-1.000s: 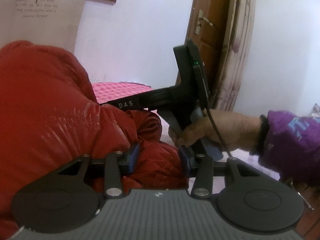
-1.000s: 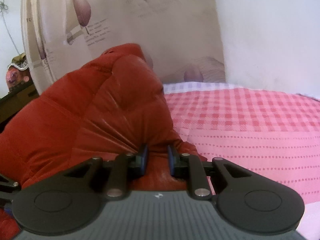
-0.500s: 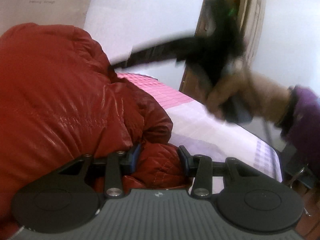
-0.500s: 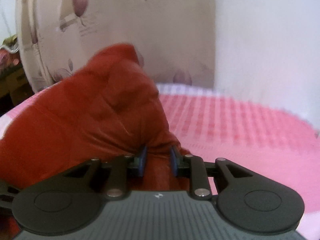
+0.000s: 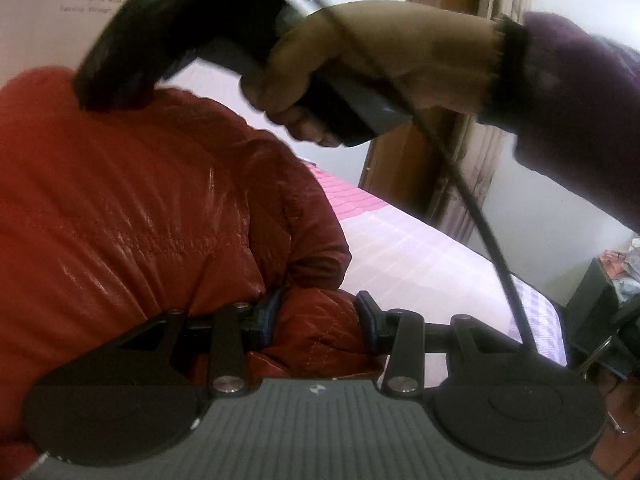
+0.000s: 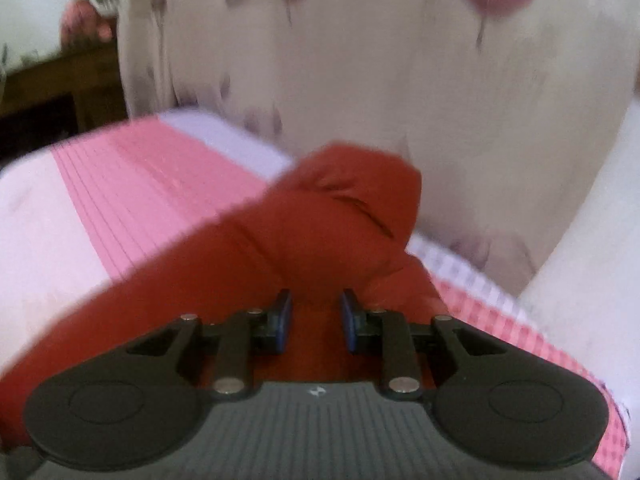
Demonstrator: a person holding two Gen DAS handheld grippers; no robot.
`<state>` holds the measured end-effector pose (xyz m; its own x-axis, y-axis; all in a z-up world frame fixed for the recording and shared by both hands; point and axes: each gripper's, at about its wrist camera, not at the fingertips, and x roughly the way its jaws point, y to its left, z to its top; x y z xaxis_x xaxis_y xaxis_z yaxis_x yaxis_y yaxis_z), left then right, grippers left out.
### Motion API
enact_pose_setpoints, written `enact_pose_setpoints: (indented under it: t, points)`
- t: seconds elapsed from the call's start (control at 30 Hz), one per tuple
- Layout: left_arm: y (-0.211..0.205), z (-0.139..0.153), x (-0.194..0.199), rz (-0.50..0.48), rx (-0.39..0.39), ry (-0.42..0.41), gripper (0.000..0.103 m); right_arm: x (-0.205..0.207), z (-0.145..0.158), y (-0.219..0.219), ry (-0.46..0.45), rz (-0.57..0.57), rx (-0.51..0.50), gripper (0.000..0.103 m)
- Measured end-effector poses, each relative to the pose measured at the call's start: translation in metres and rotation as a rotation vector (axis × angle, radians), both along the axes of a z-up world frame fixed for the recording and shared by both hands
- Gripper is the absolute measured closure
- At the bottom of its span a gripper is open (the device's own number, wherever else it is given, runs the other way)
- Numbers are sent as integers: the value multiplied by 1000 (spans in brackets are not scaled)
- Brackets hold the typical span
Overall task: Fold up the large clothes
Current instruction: 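Hold the jacket bundle with both grippers and press it together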
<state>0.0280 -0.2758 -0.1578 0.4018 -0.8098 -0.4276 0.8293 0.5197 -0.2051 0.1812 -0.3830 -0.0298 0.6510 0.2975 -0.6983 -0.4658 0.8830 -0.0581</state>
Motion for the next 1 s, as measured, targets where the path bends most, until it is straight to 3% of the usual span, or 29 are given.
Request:
enact_pose_setpoints:
  t: [0.07, 0.33, 0.77, 0.9, 0.97, 1.0]
  points:
    - [1, 0, 0, -5, -3, 1, 58, 11, -11, 1, 51, -5, -48, 79]
    - [3, -1, 5, -14, -13, 11, 58, 37, -40, 5, 222, -8, -88, 79]
    - [11, 0, 10, -22, -34, 47, 58, 49, -71, 28, 185, -19, -196, 87]
    - [15, 3, 13, -18, -28, 68, 58, 47, -57, 6, 188, -67, -97, 86]
    - [13, 5, 12, -18, -24, 67, 58, 29, -35, -14, 133, -92, -27, 82]
    - [13, 5, 12, -17, -22, 64, 58, 16, -20, -28, 91, -108, 27, 76]
